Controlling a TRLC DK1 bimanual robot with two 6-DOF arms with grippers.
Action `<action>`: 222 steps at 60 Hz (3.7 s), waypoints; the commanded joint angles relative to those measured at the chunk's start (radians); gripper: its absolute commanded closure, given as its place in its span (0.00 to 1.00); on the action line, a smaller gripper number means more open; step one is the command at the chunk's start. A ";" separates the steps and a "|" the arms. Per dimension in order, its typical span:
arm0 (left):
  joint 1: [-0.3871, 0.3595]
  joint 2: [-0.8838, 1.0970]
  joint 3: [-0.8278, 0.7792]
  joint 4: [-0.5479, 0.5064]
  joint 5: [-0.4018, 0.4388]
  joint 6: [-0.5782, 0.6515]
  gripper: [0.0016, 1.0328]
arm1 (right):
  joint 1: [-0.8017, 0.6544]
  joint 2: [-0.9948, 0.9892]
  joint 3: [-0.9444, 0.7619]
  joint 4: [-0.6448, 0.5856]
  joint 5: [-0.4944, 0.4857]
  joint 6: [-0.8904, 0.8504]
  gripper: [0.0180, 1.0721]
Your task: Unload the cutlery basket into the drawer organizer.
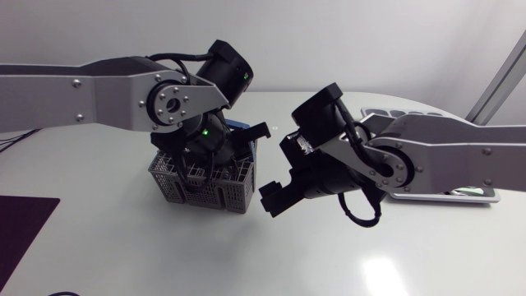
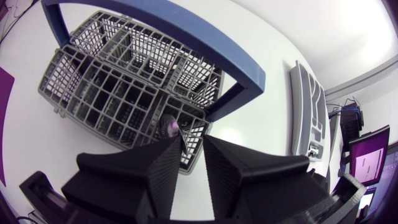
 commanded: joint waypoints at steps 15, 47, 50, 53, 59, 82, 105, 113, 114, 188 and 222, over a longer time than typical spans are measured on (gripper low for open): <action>-0.017 0.061 0.061 -0.051 -0.032 -0.023 0.75 | 0.004 -0.016 -0.036 0.012 0.012 -0.020 0.06; -0.023 0.089 0.087 -0.069 -0.067 -0.024 0.77 | 0.004 -0.030 -0.050 0.011 0.010 -0.029 0.06; -0.023 0.089 0.087 -0.069 -0.069 -0.024 0.78 | 0.004 -0.030 -0.050 0.011 0.012 -0.029 0.06; -0.023 0.090 0.087 -0.071 -0.069 -0.024 0.78 | 0.004 -0.030 -0.050 0.011 0.012 -0.031 0.06; -0.023 0.092 0.085 -0.077 -0.069 -0.024 0.78 | 0.006 -0.030 -0.050 0.011 0.012 -0.032 0.06; -0.008 0.096 0.081 -0.084 -0.069 -0.020 0.85 | 0.021 -0.045 -0.077 0.060 0.004 -0.052 0.06; 0.001 0.104 0.079 -0.089 -0.069 -0.017 0.86 | 0.061 -0.065 -0.145 0.151 -0.013 -0.075 0.06; 0.006 0.109 0.085 -0.089 -0.069 -0.015 0.91 | 0.073 -0.065 -0.162 0.170 -0.013 -0.080 0.06; 0.006 0.109 0.085 -0.089 -0.069 -0.013 0.92 | 0.075 -0.065 -0.165 0.172 -0.013 -0.081 0.06; 0.001 0.012 0.104 -0.103 -0.044 -0.007 0.96 | 0.096 -0.088 -0.203 0.172 -0.004 -0.095 0.06; 0.004 -0.043 0.119 -0.103 -0.008 -0.012 0.96 | 0.111 -0.107 -0.215 0.166 0.001 -0.097 0.06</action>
